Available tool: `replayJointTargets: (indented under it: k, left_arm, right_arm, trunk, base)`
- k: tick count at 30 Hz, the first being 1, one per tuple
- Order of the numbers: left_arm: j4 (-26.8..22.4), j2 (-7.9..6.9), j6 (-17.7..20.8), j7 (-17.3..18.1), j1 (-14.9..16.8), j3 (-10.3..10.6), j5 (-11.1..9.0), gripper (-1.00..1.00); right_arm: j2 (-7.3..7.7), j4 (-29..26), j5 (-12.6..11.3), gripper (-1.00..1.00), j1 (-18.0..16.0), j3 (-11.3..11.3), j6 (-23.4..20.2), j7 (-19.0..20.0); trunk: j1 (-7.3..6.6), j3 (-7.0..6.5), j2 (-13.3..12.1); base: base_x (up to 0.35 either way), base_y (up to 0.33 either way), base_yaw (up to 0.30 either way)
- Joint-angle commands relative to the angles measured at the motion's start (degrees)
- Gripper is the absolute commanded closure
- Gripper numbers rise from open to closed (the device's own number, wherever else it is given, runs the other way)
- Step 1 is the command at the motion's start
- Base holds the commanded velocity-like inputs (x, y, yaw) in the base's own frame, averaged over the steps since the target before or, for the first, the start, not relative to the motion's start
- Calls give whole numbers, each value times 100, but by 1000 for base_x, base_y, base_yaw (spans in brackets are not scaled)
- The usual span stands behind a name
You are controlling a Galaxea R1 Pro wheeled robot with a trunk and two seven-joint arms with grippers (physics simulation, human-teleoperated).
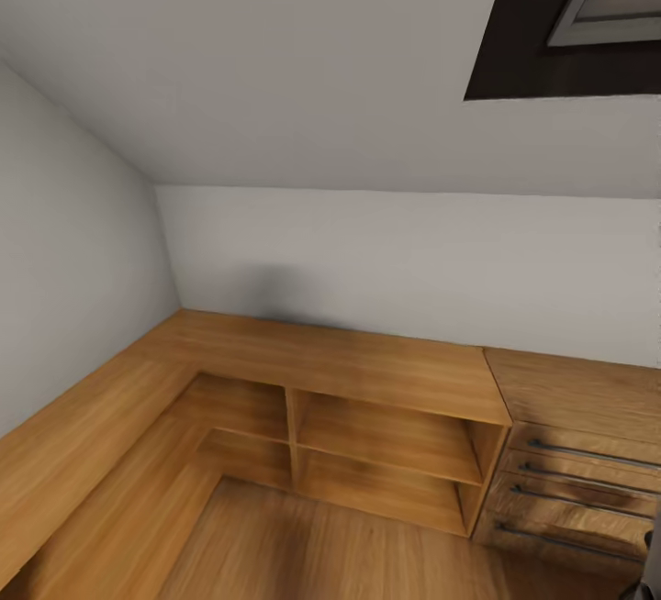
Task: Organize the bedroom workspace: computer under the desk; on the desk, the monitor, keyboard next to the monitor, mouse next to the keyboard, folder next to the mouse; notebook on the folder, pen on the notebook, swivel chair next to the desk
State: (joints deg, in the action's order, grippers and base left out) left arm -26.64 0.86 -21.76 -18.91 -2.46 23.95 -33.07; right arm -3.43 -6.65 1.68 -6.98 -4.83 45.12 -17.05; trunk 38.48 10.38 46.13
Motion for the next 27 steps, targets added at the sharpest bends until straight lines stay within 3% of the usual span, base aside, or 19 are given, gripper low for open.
replayJointTargets:
  k: [1,27]
  left_arm:
    - [-11,-6,-21,-42,0,48,-50,-100]
    - [-8,-11,-21,-43,0,48,-50,-100]
  right_arm:
    - [0,6,17,-100,-6,-44,5,-60]
    - [0,6,17,-100,-6,-44,-1,-58]
  trunk:
    - [4,7,5]
    - [4,7,5]
  base:
    - [255,208,-277]
    - [259,185,-277]
